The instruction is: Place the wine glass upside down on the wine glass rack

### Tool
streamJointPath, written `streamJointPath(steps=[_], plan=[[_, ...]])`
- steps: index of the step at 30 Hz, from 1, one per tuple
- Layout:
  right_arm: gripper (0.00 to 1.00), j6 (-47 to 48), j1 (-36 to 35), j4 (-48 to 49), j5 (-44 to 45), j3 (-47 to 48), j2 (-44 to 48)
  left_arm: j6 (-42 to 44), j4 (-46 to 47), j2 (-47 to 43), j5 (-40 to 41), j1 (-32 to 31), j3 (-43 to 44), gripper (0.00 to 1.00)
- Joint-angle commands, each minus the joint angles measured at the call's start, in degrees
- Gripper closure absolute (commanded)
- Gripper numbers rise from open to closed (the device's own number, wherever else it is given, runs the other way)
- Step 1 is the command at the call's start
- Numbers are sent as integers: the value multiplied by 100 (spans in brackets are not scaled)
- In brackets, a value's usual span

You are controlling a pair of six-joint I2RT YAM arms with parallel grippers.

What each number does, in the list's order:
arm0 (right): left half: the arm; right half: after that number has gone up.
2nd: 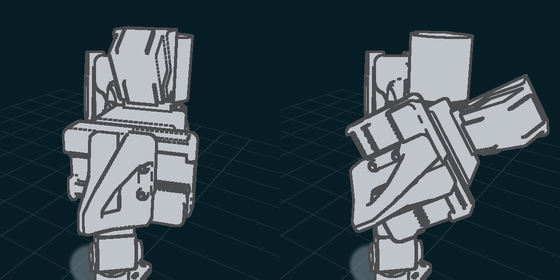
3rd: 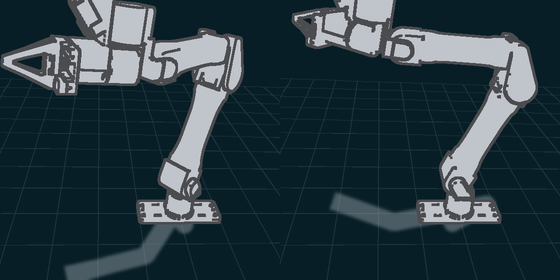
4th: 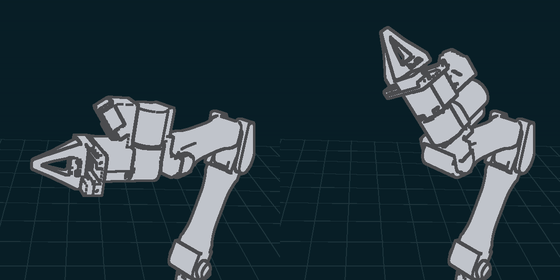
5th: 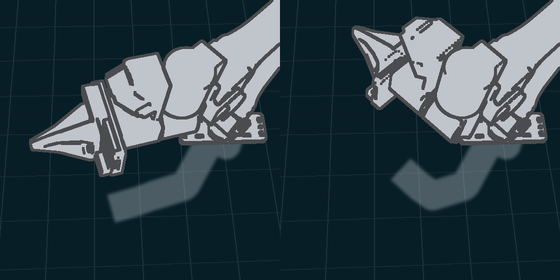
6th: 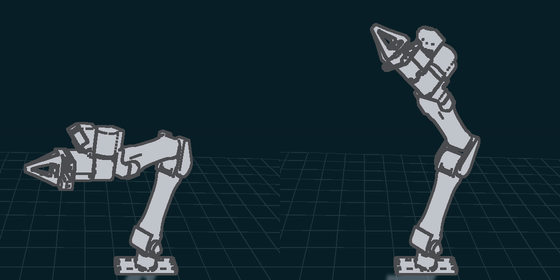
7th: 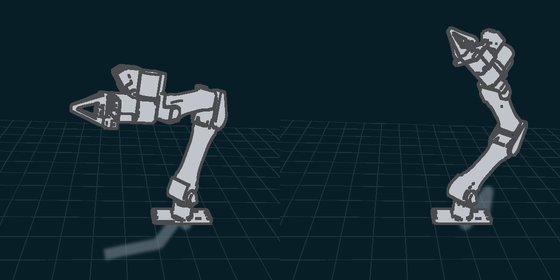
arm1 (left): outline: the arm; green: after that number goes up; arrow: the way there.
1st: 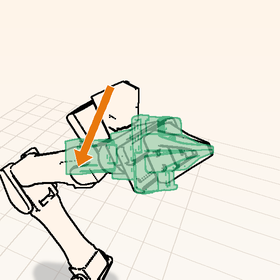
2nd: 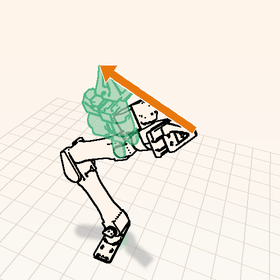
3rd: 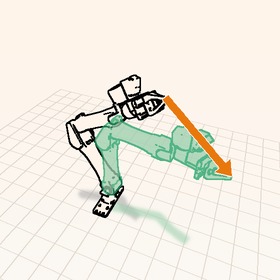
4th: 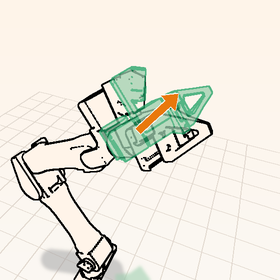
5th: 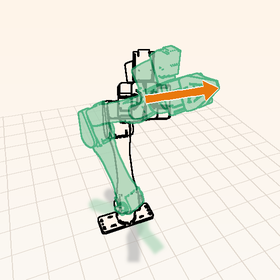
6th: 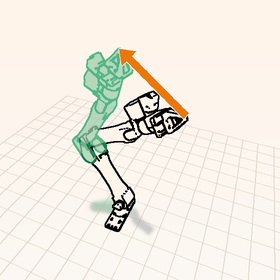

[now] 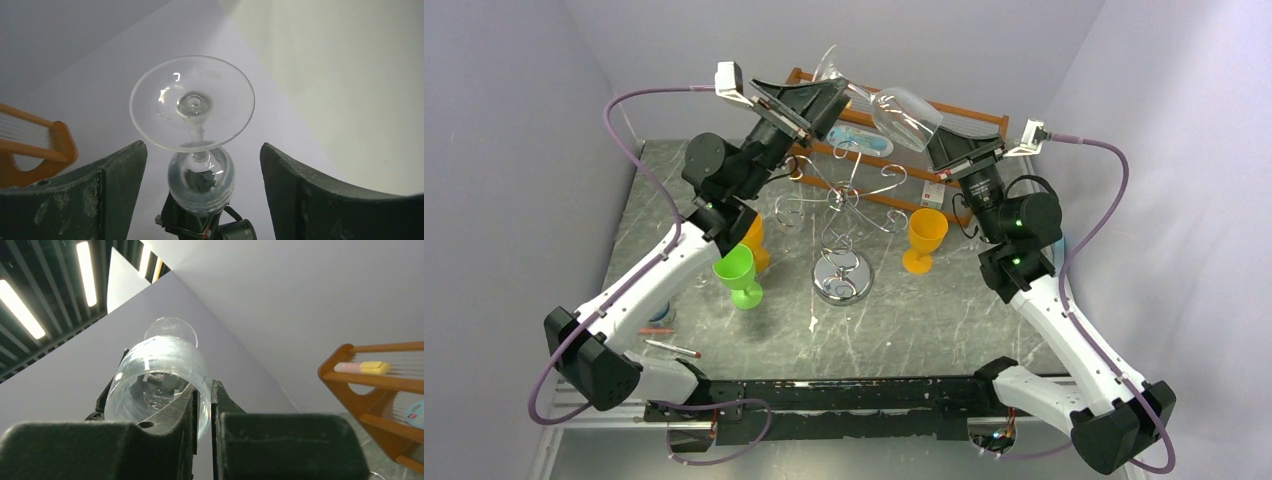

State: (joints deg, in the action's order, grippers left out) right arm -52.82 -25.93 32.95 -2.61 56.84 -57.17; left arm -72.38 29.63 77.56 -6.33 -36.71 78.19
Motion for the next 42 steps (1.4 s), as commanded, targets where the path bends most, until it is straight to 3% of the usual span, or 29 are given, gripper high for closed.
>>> streamJointPath(steps=[1,5,12,17,22,24,27,29,32,36,42], plan=[[100,-188,-101,367,-27,-20,-5,159,947,198,588,-307,-148,13],[100,-234,-117,341,-109,-69,33,285,1234,246,918,-416,-171,19],[100,-349,-131,277,-161,-294,197,875,1741,305,1702,-808,-95,46],[100,-387,-134,198,-186,-411,313,1181,2059,341,1955,-949,-98,57],[100,-369,-142,88,-207,-505,456,1652,2133,317,1983,-1009,-25,93],[99,-283,-141,-41,-222,-507,520,1799,2154,290,1933,-1014,-30,95],[73,-170,-140,-347,-160,-593,677,2106,2257,196,1780,-1017,-95,95],[49,-78,-141,-641,-44,-700,916,2316,2288,94,1672,-1020,-161,95],[34,189,-133,-1254,89,-866,1338,2743,2128,-125,1551,-1017,-234,95],[24,703,-131,-2290,164,-1010,1936,3206,1193,-221,1281,-1016,189,95],[22,1450,-131,-3572,671,-867,2696,3754,3,-359,761,-1022,709,95]])
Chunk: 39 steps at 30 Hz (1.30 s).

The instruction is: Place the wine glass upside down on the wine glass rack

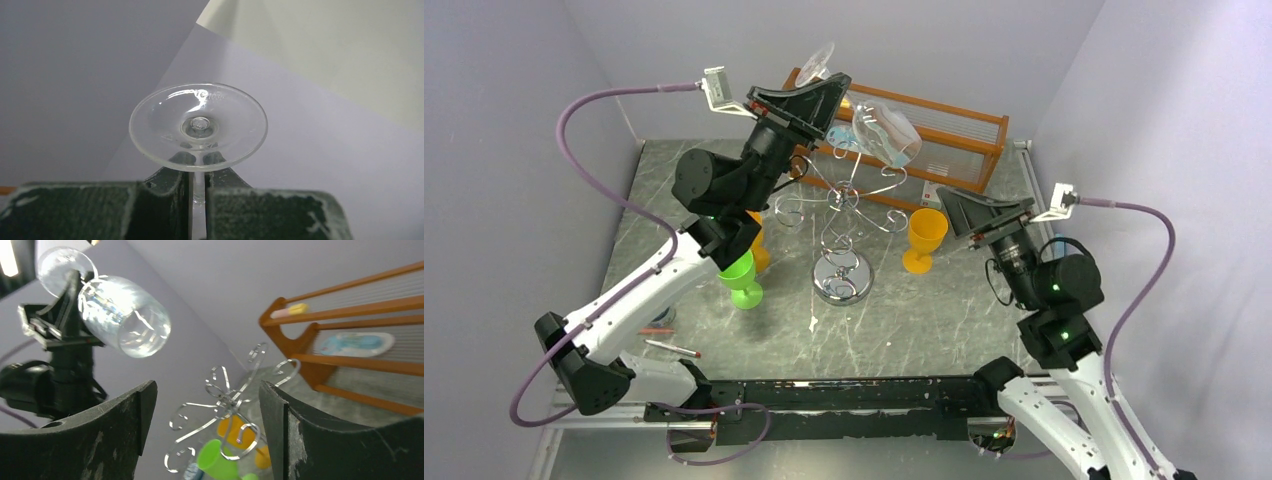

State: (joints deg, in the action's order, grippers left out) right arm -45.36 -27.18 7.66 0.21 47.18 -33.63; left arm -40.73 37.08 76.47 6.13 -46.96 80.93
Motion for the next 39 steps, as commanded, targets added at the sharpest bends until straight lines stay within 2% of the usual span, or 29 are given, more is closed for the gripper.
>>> streamJointPath(steps=[1,5,8,12,16,20,22,25,28,32,39], plan=[[22,853,-7,-1130,388,195,415,628,-942,-285,-617,9,505,95],[25,1650,-9,-1330,84,897,476,533,-1875,-255,-1887,3,1164,95],[24,2054,-7,-1418,-532,1459,249,355,-2309,-170,-2942,8,1474,95],[20,2416,-7,-1746,-1516,2182,-231,272,-2355,-192,-3883,5,1284,95],[15,2462,-7,-1819,-2592,2488,-664,630,-2379,-254,-4593,4,1016,95],[15,2325,-8,-1861,-3663,2681,-1149,849,-2302,-352,-4777,-20,680,95],[17,2235,-7,-1809,-3895,2660,-1319,942,-2330,-363,-4752,-69,548,95],[23,2053,-7,-1511,-4237,2436,-1453,1072,-2373,-354,-4578,-174,416,95],[34,1850,-7,-1037,-4717,2205,-1549,1132,-2430,-231,-4514,-298,497,95],[45,1821,-7,-893,-4881,2123,-1578,1236,-2536,-184,-4448,-400,567,95],[54,1493,-7,-382,-5240,1831,-1612,1155,-2394,-141,-4535,-476,510,95]])
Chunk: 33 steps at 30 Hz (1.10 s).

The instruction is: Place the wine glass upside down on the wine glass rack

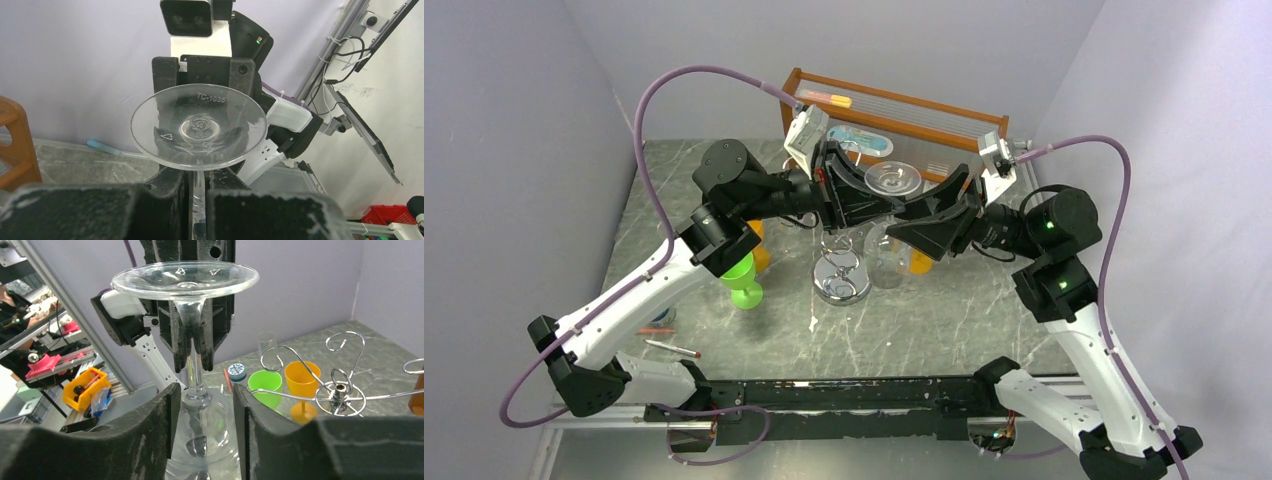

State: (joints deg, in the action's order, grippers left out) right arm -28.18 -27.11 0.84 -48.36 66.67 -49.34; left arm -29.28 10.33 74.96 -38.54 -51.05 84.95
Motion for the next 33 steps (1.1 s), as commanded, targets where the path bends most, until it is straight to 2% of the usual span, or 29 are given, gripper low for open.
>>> streamJointPath(steps=[1,7,11,15,20,21,24,25,28,33], plan=[[56,-238,-19,291,-385,-125,-62,-9,330,3,-66,-85,83,95],[71,-737,-22,1243,-486,-571,-79,-24,421,36,-68,-144,9,95],[86,-833,-22,1298,-519,-614,-238,27,400,10,39,-143,18,95],[86,-912,-27,1456,-528,-723,-227,-39,508,39,1,-152,3,95],[79,-787,-24,1399,-570,-773,-216,-217,686,105,-118,-153,-28,95],[80,-747,-18,1388,-588,-778,-216,-247,722,107,-132,-152,-38,95],[98,-694,-29,1403,-562,-823,-178,-262,760,83,-97,-156,-72,95],[100,-686,-36,1393,-508,-839,-155,-251,753,74,-68,-152,-89,95],[100,-696,-33,1401,-303,-890,-65,-224,720,48,8,-156,-125,95],[100,-637,-25,1270,365,-953,198,-87,611,-59,209,-152,-228,84]])
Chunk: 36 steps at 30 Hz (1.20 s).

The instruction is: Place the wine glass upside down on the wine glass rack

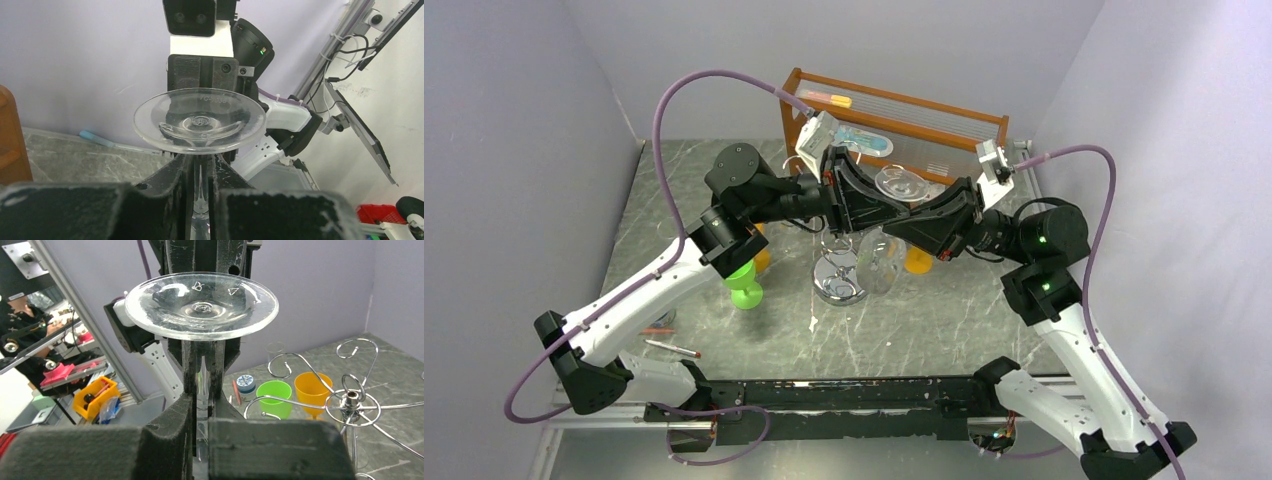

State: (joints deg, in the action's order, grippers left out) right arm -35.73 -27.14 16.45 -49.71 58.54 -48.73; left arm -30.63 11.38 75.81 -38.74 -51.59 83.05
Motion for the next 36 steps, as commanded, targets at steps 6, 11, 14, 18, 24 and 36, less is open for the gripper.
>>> streamJointPath(steps=[6,11,14,18,24,36], plan=[[100,162,-24,-459,815,-89,336,200,409,-322,530,-97,-173,65],[100,239,-22,-680,1137,-59,512,353,256,-447,742,-99,-253,46],[100,419,-20,-978,1515,34,593,495,49,-557,885,-101,-312,33],[100,817,-20,-1576,1773,216,811,899,-523,-843,1311,-104,-374,19],[100,1580,-20,-3041,2268,499,1152,1576,-1554,-1492,2494,-102,-411,3],[100,1950,-20,-3705,4285,-157,1273,1679,-2605,-2177,4848,-97,-524,3]])
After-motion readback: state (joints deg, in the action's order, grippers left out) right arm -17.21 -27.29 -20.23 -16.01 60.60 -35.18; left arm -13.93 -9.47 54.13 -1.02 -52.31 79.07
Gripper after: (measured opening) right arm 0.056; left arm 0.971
